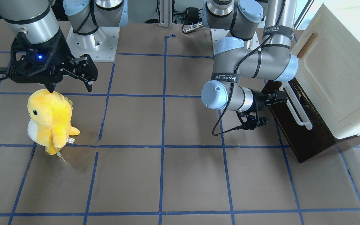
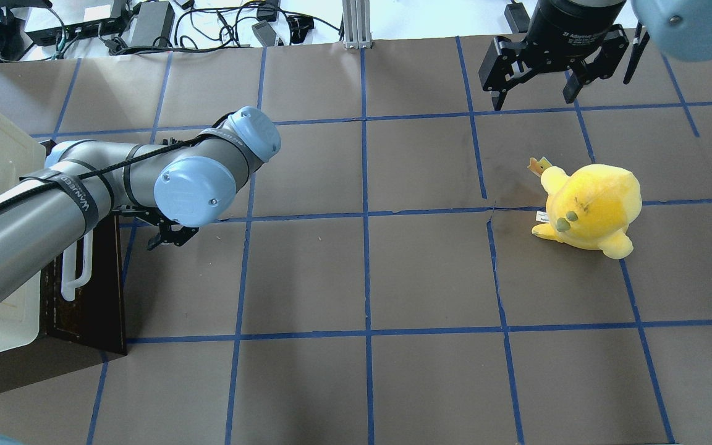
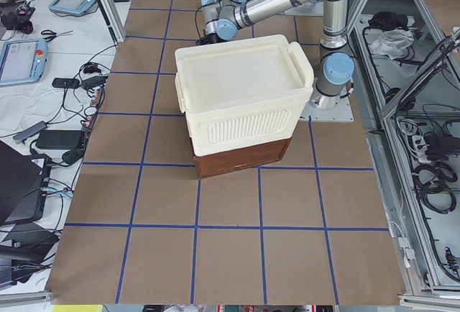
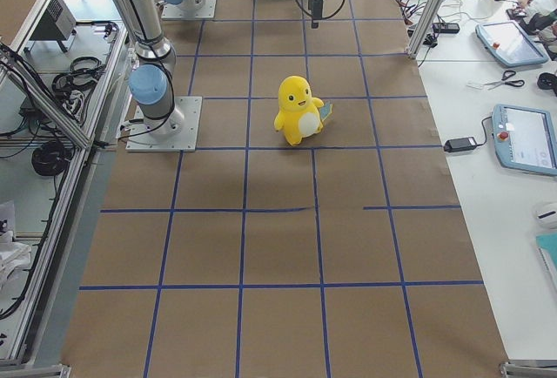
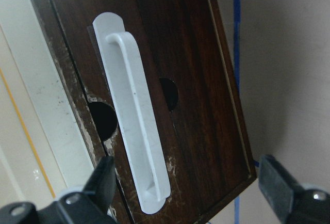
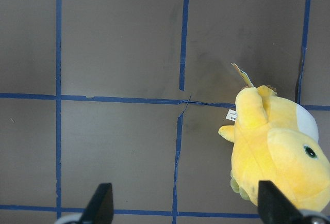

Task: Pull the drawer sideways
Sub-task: 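Move the left gripper down to the white bar handle of the drawer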

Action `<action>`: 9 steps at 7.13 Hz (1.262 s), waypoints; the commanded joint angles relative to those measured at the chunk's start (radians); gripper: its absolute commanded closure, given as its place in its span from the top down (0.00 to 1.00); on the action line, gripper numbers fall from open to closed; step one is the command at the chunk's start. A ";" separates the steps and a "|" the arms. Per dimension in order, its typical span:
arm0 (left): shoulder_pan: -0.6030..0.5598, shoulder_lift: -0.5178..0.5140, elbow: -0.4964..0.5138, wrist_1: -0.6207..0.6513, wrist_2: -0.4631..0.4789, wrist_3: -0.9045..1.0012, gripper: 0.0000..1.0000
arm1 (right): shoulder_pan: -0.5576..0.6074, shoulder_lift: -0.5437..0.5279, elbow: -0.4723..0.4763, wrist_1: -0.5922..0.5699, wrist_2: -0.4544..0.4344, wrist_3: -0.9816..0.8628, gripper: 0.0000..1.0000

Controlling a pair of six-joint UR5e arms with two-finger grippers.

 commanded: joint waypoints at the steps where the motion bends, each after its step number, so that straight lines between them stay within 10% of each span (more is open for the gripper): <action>1: 0.069 -0.028 -0.009 0.004 0.010 -0.053 1.00 | 0.000 0.000 0.000 0.000 0.000 0.000 1.00; 9: 0.068 -0.085 -0.015 -0.034 0.169 -0.071 0.79 | 0.000 0.000 0.000 0.000 0.000 0.000 1.00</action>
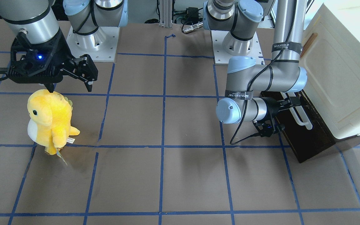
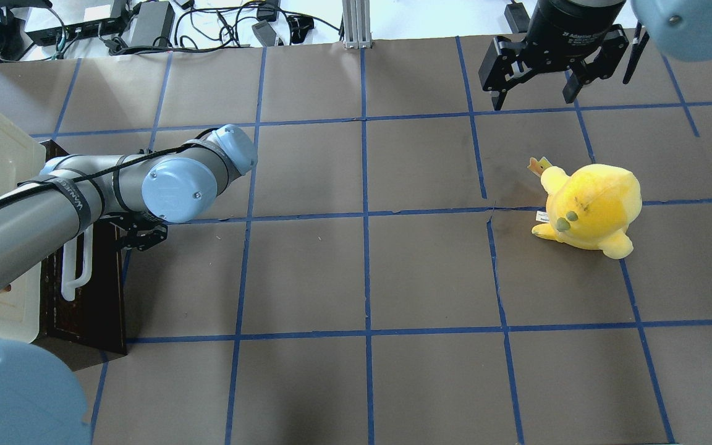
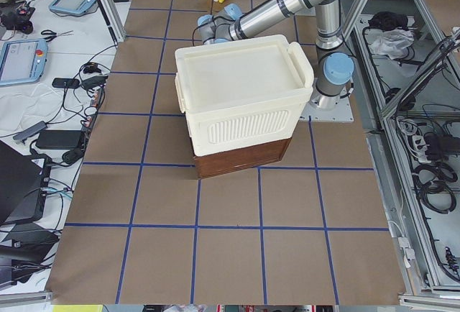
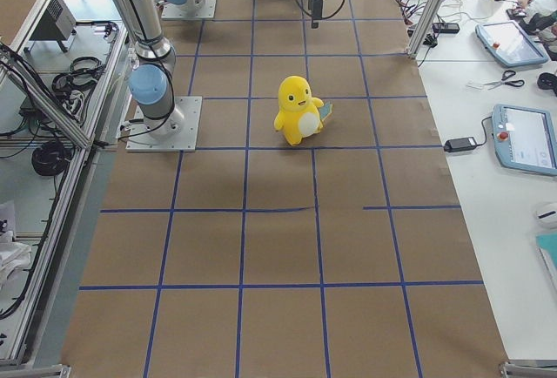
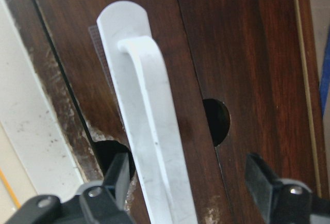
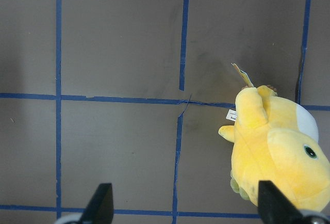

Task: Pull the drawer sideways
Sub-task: 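Move the left gripper down to the white bar handle of the drawer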

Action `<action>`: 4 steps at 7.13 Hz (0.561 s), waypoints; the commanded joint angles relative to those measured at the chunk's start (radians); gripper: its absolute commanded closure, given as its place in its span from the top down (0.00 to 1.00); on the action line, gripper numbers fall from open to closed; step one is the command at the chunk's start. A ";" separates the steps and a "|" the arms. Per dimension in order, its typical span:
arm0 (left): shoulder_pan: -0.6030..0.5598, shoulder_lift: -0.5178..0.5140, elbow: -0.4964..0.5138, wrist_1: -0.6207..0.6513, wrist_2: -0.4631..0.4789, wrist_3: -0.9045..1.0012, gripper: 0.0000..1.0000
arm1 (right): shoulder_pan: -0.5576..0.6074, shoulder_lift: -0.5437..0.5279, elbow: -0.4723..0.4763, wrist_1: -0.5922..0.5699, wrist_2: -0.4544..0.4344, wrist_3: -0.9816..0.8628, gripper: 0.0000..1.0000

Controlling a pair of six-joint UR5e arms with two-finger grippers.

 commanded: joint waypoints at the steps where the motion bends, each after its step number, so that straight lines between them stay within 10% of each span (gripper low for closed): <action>1: -0.018 -0.011 -0.002 -0.011 0.024 -0.004 0.74 | 0.000 0.000 0.000 0.000 0.000 0.000 1.00; 4: -0.018 0.001 -0.002 -0.095 0.055 -0.057 0.67 | 0.000 0.000 0.000 0.000 0.000 -0.001 1.00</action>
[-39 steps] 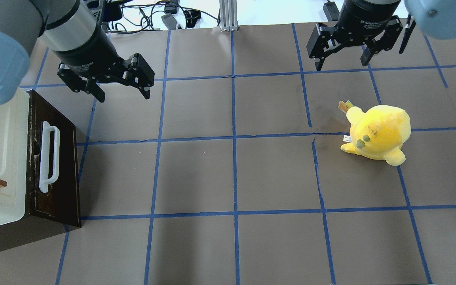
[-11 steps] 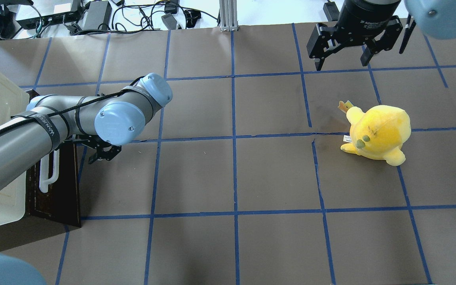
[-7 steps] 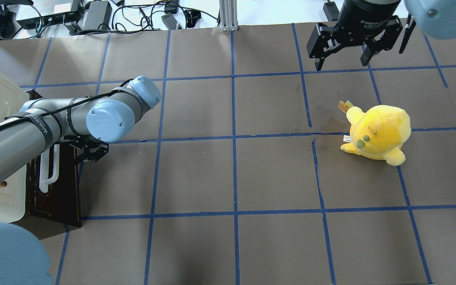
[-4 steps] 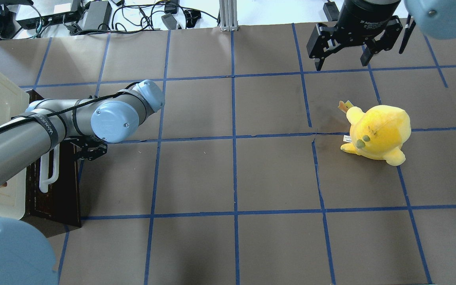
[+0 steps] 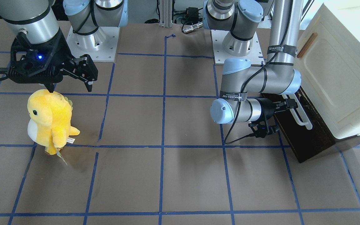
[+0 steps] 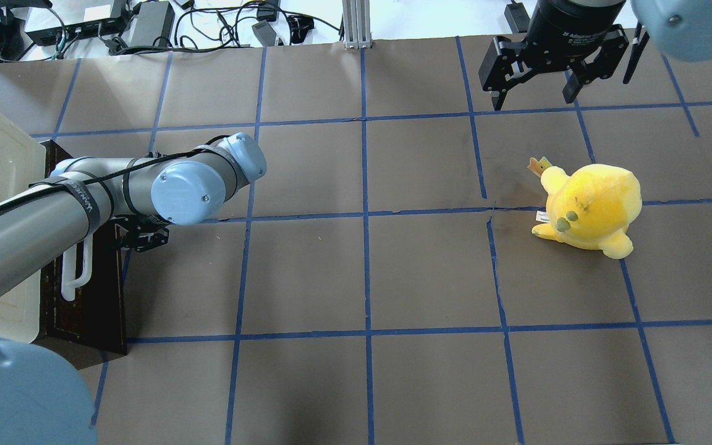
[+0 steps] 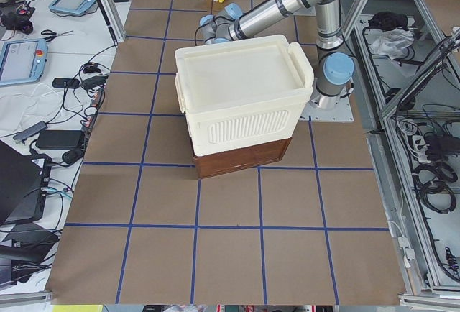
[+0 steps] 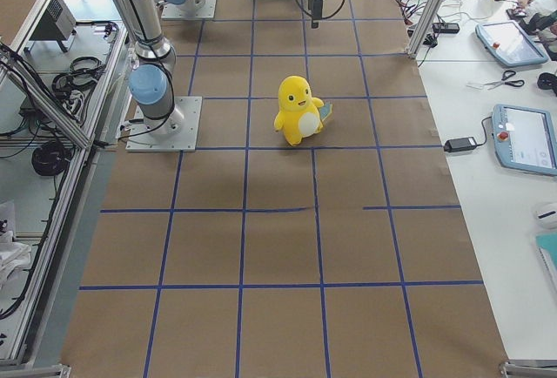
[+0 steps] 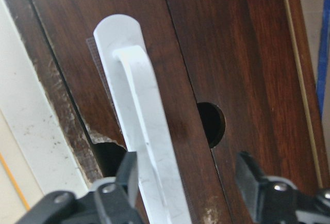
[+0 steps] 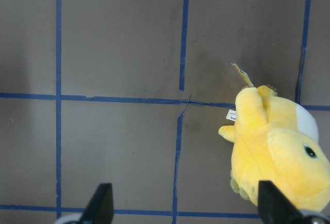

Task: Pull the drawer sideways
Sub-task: 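Close the left gripper around the white bar handle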

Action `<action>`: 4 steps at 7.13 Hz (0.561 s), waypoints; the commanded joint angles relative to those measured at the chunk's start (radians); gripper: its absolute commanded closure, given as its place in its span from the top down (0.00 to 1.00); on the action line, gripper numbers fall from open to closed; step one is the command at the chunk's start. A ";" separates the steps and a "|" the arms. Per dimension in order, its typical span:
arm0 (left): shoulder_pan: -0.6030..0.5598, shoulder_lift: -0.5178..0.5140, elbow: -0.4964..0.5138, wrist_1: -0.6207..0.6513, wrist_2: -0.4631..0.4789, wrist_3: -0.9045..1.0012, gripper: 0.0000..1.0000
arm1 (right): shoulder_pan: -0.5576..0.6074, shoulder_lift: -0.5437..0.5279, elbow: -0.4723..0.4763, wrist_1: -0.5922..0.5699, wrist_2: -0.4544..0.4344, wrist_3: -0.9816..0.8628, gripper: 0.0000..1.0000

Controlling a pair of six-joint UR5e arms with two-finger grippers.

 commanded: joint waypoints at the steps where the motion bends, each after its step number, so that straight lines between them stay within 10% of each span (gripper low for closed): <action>1: 0.000 0.009 0.000 -0.058 0.021 -0.032 0.67 | 0.000 0.000 0.000 0.000 0.000 0.000 1.00; 4: 0.000 0.000 -0.002 -0.067 0.021 -0.052 0.59 | 0.000 0.000 0.000 0.000 0.000 0.000 1.00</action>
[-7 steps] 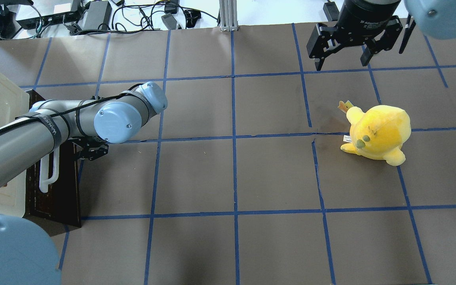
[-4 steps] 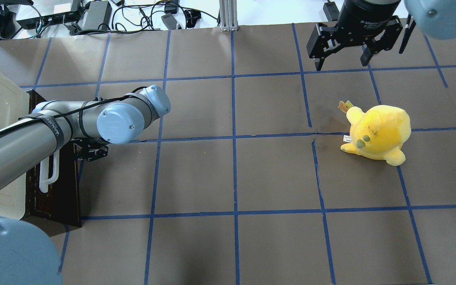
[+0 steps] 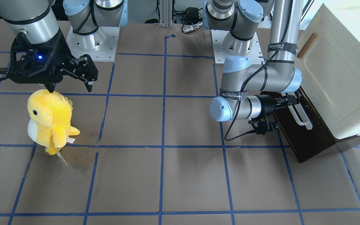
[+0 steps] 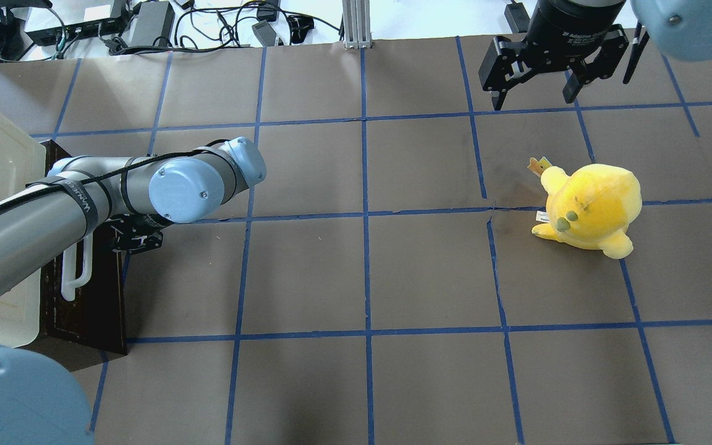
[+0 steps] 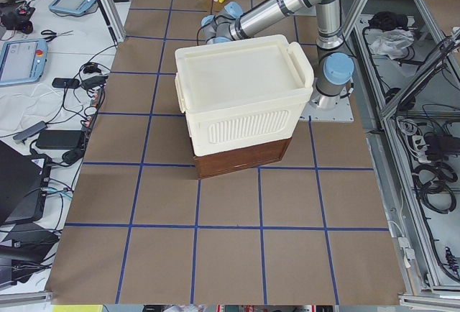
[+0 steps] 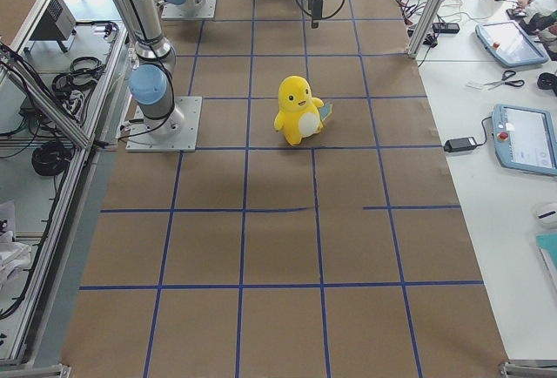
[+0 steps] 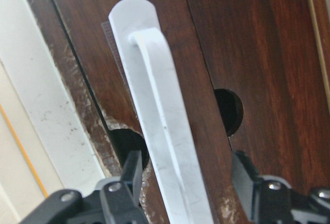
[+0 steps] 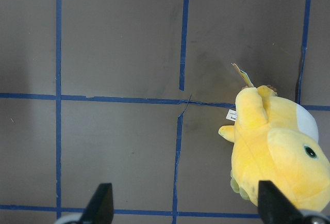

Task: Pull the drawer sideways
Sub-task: 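Close the left gripper around the white bar handle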

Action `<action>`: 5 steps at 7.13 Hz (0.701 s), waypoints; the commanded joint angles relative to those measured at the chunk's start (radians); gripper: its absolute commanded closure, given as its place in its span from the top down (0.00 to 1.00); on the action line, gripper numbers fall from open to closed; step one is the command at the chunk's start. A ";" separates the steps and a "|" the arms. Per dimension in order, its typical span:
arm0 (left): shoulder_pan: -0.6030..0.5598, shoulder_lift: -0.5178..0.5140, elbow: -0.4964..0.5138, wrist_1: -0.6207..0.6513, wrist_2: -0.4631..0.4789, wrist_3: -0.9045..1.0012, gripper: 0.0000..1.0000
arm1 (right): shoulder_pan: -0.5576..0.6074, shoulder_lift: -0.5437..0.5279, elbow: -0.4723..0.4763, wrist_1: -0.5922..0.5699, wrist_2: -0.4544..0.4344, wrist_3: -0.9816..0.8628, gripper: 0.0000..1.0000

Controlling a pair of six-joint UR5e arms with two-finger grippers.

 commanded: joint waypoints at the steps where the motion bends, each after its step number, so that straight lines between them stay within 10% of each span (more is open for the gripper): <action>1: 0.002 -0.015 -0.001 -0.012 0.000 -0.027 0.59 | 0.000 0.000 0.000 0.000 0.000 0.000 1.00; 5: 0.003 -0.012 0.002 -0.040 0.000 -0.044 0.25 | 0.000 0.000 0.000 0.000 0.000 0.000 1.00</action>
